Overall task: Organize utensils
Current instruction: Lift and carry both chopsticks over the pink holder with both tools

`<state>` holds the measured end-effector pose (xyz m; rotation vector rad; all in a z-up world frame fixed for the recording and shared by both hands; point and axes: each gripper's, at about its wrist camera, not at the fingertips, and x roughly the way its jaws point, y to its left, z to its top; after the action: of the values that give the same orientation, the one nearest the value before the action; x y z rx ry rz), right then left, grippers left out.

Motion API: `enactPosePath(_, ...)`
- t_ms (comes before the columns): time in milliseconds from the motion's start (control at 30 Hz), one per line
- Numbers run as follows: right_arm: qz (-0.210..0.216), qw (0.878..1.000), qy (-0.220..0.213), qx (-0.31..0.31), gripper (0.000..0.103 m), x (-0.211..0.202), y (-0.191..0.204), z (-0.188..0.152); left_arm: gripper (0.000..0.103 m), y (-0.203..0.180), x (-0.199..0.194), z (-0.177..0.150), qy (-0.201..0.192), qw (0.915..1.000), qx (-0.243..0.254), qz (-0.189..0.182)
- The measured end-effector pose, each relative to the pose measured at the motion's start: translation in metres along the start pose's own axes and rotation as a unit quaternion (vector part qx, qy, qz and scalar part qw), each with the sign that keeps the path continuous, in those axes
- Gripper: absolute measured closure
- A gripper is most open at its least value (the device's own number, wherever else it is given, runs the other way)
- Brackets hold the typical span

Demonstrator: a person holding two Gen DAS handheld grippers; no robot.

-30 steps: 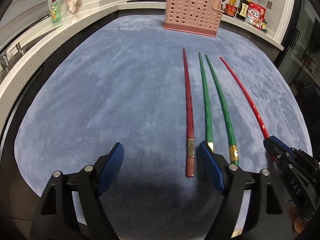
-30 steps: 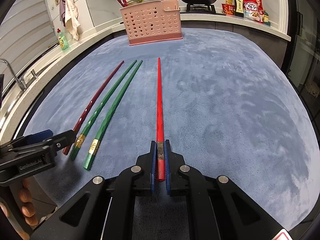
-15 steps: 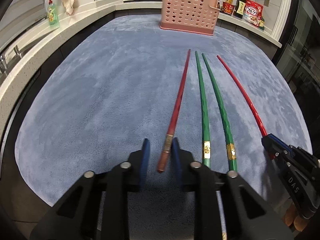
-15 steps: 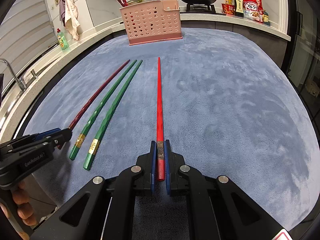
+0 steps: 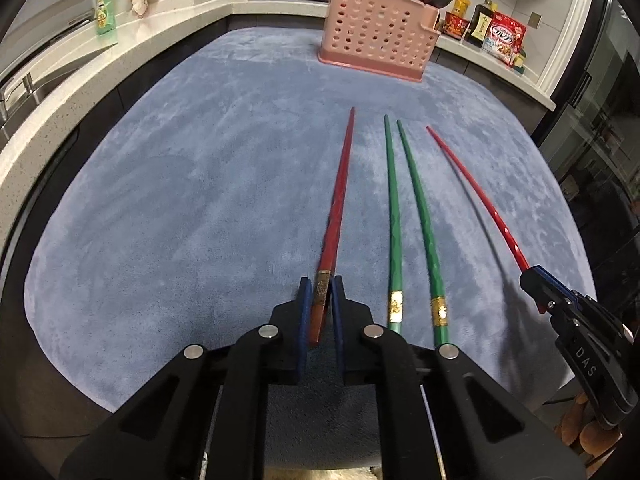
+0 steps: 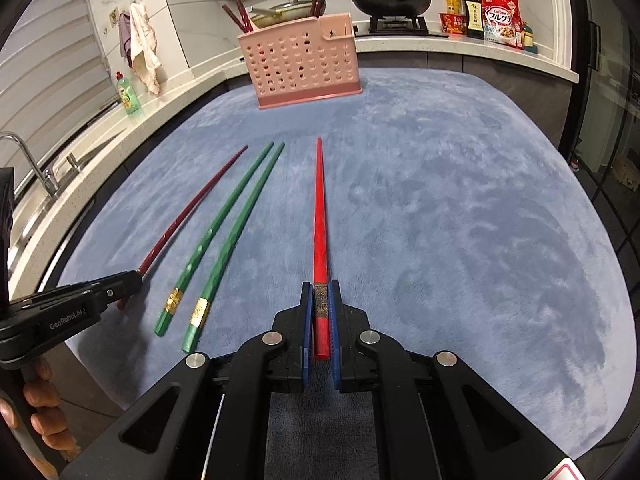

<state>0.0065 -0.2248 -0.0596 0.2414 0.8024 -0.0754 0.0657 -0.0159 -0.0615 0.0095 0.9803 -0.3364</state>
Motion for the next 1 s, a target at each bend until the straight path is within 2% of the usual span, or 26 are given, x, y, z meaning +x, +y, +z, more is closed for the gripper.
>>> enactPosePath(467,0.021,0.997,-0.077,0.011,0.096,-0.047,-0.006,0.057,0.095,-0.005,-0.052,0.046,-0.05,0.9984,-0.007,-0.024)
enactPosePath(733,0.046,0.991,-0.124,0.037,0.096,-0.061,-0.017,0.103,0.096,-0.006,-0.074,0.089,-0.089,0.9958,-0.006,-0.022)
enactPosePath(1000,0.042,0.986,-0.162,0.026,0.096,-0.068,-0.017,0.145,0.096,-0.013,-0.086,0.137,-0.125,0.992,0.005,-0.019)
